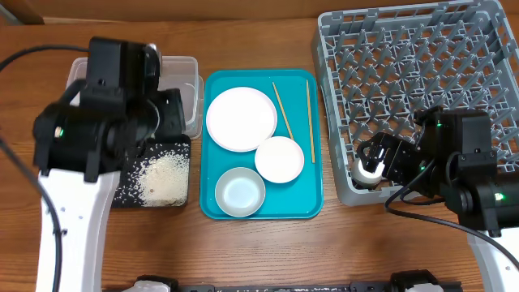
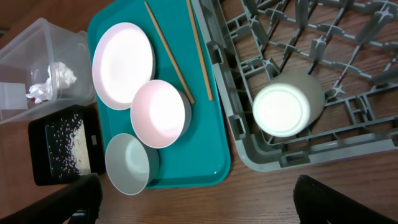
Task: Sort waste into correct bins and load items into the dishwasher
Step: 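Drop the tissue into the clear plastic bin with left gripper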
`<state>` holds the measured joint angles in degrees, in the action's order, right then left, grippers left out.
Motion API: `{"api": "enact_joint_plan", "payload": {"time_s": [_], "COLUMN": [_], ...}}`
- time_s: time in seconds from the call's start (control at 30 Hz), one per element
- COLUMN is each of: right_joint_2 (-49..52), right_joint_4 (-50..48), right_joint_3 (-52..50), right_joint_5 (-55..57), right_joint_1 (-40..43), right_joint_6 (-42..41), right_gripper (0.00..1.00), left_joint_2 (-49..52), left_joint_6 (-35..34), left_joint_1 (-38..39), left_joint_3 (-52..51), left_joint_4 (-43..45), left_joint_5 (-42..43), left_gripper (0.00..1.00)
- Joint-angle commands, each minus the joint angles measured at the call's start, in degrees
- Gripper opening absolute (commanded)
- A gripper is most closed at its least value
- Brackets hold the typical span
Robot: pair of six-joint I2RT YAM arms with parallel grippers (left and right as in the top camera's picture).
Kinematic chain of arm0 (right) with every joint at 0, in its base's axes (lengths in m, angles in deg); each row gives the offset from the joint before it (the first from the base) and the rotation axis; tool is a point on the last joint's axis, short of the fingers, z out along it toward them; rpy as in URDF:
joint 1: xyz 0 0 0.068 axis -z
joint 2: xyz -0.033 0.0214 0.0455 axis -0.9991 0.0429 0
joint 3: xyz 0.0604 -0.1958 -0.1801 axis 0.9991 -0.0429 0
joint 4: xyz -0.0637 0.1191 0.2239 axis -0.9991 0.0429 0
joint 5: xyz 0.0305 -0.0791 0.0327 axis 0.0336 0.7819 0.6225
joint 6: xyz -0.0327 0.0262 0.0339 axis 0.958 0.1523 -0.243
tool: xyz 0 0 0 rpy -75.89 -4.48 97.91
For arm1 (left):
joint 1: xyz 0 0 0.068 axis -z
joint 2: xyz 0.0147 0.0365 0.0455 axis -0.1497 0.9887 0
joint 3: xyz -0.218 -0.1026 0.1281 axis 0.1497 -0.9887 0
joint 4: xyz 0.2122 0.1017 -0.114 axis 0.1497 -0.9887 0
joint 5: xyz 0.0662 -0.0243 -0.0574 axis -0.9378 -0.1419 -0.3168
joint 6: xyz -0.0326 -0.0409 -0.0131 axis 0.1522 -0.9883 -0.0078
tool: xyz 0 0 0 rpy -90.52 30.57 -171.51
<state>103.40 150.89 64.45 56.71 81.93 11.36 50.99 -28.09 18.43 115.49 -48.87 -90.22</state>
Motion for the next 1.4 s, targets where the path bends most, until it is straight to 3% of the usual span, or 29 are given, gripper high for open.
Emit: {"api": "enact_joint_plan", "payload": {"time_s": [0.0, 0.03, 0.07, 0.1, 1.17, 1.27, 1.37], "right_joint_2": [-0.5, -0.5, -0.5, -0.5, -0.5, -0.5, -0.5], "right_joint_4": [-0.1, -0.1, -0.1, -0.1, -0.2, -0.2, -0.2], "right_joint_3": [1.1, 1.1, 1.1, 1.1, 1.1, 1.1, 1.1], "right_joint_5": [0.1, 0.1, 0.1, 0.1, 0.1, 0.1, 0.1], "right_joint_1": [0.3, 0.3, 0.3, 0.3, 0.3, 0.3, 0.3], "right_joint_6": [0.3, 0.3, 0.3, 0.3, 0.3, 0.3, 0.3], "right_gripper": [1.00, 1.00, 1.00, 1.00, 1.00, 1.00, 1.00], "left_joint_2": [-1.6, -2.0, -2.2, -2.3, -5.2, -8.2, -12.8], "left_joint_6": [1.0, 1.0, 1.0, 1.0, 1.0, 1.5, 2.9], "left_joint_1": [1.4, 1.7, 1.9, 1.9, 2.4, 3.2, 3.8], "left_joint_3": [0.6, 0.6, 0.6, 0.6, 0.4, -0.3, -4.9], "left_joint_4": [-1.0, -1.5, -1.8, -2.1, -3.1, -0.3, 7.9], "left_joint_5": [0.5, 0.5, 0.5, 0.4, 0.2, -2.9, -4.2], "left_gripper": [0.62, 0.74, 0.97, 1.00, 1.00, 1.00, 1.00]}}
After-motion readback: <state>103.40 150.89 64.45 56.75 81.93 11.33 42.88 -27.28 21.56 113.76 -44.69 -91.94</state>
